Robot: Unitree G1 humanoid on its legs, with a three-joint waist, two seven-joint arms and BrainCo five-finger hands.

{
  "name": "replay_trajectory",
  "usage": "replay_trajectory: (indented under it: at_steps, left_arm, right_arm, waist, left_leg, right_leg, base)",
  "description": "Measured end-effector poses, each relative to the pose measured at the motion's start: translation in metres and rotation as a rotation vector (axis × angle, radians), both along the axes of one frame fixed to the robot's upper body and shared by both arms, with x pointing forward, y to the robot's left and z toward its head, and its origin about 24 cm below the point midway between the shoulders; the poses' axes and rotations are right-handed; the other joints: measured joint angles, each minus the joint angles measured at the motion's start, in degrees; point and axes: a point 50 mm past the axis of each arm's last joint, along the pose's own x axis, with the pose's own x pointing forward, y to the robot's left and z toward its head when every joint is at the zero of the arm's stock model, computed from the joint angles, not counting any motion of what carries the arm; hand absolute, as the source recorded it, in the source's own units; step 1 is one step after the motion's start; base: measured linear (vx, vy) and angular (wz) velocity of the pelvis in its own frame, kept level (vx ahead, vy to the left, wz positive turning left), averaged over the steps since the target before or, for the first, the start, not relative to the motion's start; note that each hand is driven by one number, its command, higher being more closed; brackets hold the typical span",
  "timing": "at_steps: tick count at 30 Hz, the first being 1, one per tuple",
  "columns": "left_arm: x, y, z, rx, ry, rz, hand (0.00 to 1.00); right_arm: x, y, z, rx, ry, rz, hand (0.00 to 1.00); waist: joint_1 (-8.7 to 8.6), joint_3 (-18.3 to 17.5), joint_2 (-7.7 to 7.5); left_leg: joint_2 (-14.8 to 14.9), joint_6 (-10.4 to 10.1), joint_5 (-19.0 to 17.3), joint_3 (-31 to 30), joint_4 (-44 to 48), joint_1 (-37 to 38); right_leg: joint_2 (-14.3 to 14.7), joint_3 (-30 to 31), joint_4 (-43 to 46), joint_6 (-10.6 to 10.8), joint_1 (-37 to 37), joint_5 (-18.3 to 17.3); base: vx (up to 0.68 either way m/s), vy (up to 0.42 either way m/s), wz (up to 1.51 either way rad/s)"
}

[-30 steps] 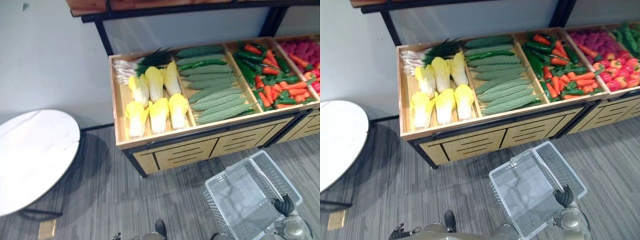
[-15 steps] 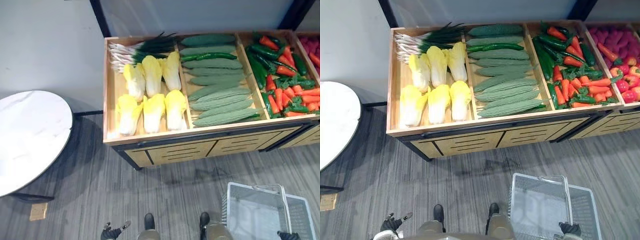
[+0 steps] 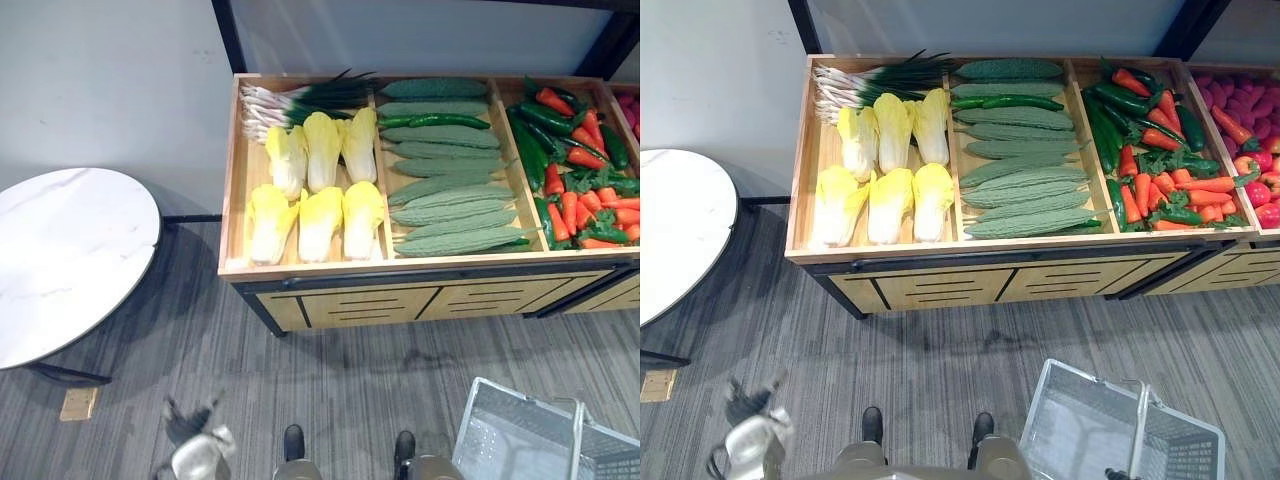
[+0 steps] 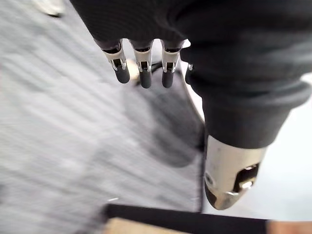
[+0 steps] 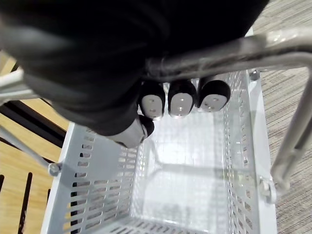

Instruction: Pick vegetable in the basket

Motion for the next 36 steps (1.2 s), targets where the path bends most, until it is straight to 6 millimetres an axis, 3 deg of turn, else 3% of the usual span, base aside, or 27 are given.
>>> replay_trajectory:
  at_steps: [1,2,3,9,11,13,19,20,23,25,36]
  left_arm:
    - [0.007,0.000,0.013,0.033,-0.058,0.014,0.00]
    - [0.025,-0.005,0.044,0.102,-0.208,0.031,0.00]
    - [0.027,-0.006,0.049,0.117,-0.223,0.030,0.00]
    - [0.073,-0.019,0.124,0.233,-0.527,0.067,0.00]
    - [0.084,-0.021,0.140,0.271,-0.578,0.078,0.00]
    - [0.093,-0.021,0.154,0.273,-0.633,0.111,0.00]
    - [0.122,-0.006,0.162,0.279,-0.587,0.144,0.00]
    - [0.125,-0.001,0.165,0.286,-0.580,0.160,0.00]
    - [0.135,0.014,0.175,0.300,-0.565,0.195,0.00]
    - [0.137,0.024,0.176,0.293,-0.548,0.225,0.00]
    - [0.154,0.039,0.185,0.297,-0.451,0.200,0.00]
  right_arm:
    - [-0.002,0.003,-0.001,0.002,0.007,0.013,1.00]
    - [-0.006,0.007,-0.002,0.002,0.029,0.046,1.00]
    - [-0.007,0.007,-0.002,0.001,0.032,0.049,1.00]
    - [0.000,0.012,-0.002,-0.006,0.032,0.127,1.00]
    - [0.005,0.011,-0.001,-0.012,0.023,0.145,1.00]
    - [0.016,0.010,0.001,-0.020,0.007,0.186,1.00]
    - [0.045,0.010,0.006,-0.050,-0.028,0.296,1.00]
    - [0.051,0.010,0.007,-0.057,-0.038,0.318,1.00]
    - [0.065,0.012,0.011,-0.070,-0.077,0.354,1.00]
    - [0.075,0.012,0.014,-0.082,-0.097,0.380,1.00]
    - [0.101,0.011,0.024,-0.125,-0.152,0.448,1.00]
  waist:
    - [-0.03,-0.03,0.04]
    - [-0.10,-0.10,0.12]
    - [-0.10,-0.13,0.13]
    - [-0.64,-0.66,-0.60]
    - [-0.77,-0.68,-0.84]
    - [-1.92,-0.50,-1.16]
    - [-2.81,1.39,-2.44]
    - [-3.57,1.84,-2.90]
    - [-3.71,3.56,-3.88]
    - [-3.81,4.66,-4.18]
    - [-3.82,8.86,-5.14]
  left_leg:
    - [-0.09,0.07,-0.05,0.14,0.00,-0.01]
    - [-0.51,0.32,-0.22,1.08,0.00,-0.01]
    - [-0.58,0.36,-0.24,1.37,0.00,-0.02]
    - [-1.24,0.79,-0.62,5.89,0.02,0.29]
    - [-1.22,0.78,-0.62,7.30,0.02,0.28]
    - [-1.13,0.79,-0.63,8.55,0.03,-0.13]
    - [-0.91,0.82,-0.64,11.07,0.03,-0.74]
    - [-0.93,0.83,-0.63,11.09,0.07,-1.23]
    - [-0.93,0.92,-0.60,11.76,0.78,-2.86]
    - [-0.96,0.94,-0.59,12.36,1.36,-3.69]
    - [-1.10,1.07,-0.50,12.61,1.63,-5.01]
  right_leg:
    - [-0.08,0.10,-0.02,0.06,-0.06,0.04]
    - [-0.27,0.54,0.01,0.23,-0.36,0.14]
    - [-0.34,0.67,0.03,0.25,-0.48,0.15]
    - [-0.72,4.10,0.04,0.88,-2.66,0.90]
    - [-0.48,5.34,0.04,0.84,-3.39,1.11]
    - [-0.13,6.67,0.00,0.69,-4.61,1.56]
    - [0.82,9.94,-0.69,0.45,-7.09,3.35]
    - [0.83,10.10,-1.12,0.47,-7.47,3.77]
    - [0.94,11.10,-1.35,0.44,-9.28,4.80]
    - [0.95,11.88,-2.35,0.51,-9.91,5.79]
    - [1.00,12.91,-3.21,0.44,-11.20,7.01]
  base:
    - [0.02,0.036,-0.12]
    - [0.04,0.034,-0.09]
    - [0.04,0.038,-0.15]
    - [0.06,0.039,-0.25]
    - [0.05,0.014,-0.31]
    - [0.03,0.001,-0.29]
    - [-0.01,-0.003,-0.30]
    - [-0.04,0.004,-0.08]
    - [-0.03,0.002,-0.16]
    - [-0.01,0.003,-0.19]
    - [0.00,0.001,-0.03]
